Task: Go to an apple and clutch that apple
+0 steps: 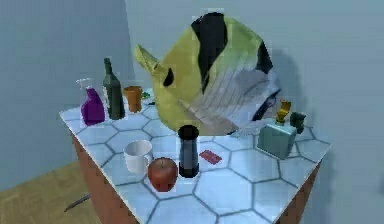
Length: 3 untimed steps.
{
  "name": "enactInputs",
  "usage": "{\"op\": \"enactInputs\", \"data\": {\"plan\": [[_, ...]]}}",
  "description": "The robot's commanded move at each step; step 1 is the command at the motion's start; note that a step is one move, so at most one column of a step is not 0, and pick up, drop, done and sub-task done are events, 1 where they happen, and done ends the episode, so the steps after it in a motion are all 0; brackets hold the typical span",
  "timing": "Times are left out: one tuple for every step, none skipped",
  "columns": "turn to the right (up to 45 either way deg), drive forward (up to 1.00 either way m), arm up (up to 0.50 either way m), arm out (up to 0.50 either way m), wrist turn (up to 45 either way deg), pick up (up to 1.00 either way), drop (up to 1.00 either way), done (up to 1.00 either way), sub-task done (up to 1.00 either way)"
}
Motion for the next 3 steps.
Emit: {"op": "enactInputs", "data": {"plan": [[-45.0,0.0,0.0,0.0,0.0,0.0,0.0,0.0,0.0],[-45.0,0.0,0.0,0.0,0.0,0.0,0.0,0.0,0.0],[0.0,0.0,0.5,0.0,0.0,0.0,0.0,0.0,0.0]]}}
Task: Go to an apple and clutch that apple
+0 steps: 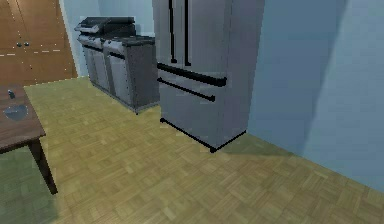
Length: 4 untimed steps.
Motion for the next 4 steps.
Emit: {"op": "enactInputs", "data": {"plan": [[0.0,0.0,0.38,0.0,0.0,0.0,0.0,0.0,0.0],[0.0,0.0,0.0,0.18,0.0,0.0,0.0,0.0,0.0],[0.0,0.0,0.0,0.0,45.0,0.0,0.0,0.0,0.0],[0.0,0.0,0.0,0.0,45.0,0.0,0.0,0.0,0.0]]}}
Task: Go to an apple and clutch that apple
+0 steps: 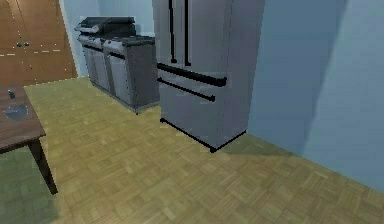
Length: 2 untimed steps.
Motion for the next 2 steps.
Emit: {"op": "enactInputs", "data": {"plan": [[0.0,0.0,0.0,0.0,45.0,0.0,0.0,0.0,0.0],[0.0,0.0,0.0,0.0,12.0,0.0,0.0,0.0,0.0]]}}
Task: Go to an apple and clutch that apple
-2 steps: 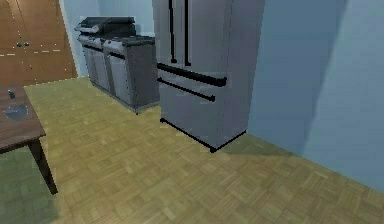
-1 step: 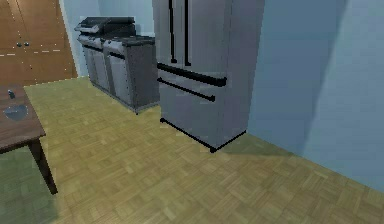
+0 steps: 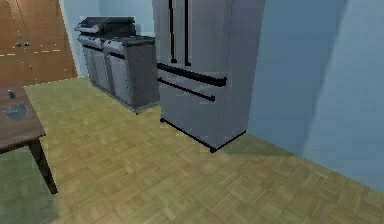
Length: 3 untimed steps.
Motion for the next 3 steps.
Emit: {"op": "enactInputs", "data": {"plan": [[0.0,0.0,-0.1,0.0,0.0,0.0,0.0,0.0,0.0],[0.0,0.0,0.0,0.0,0.0,1.0,0.0,0.0,0.0],[0.0,0.0,0.1,0.0,0.0,0.0,0.0,0.0,0.0]]}}
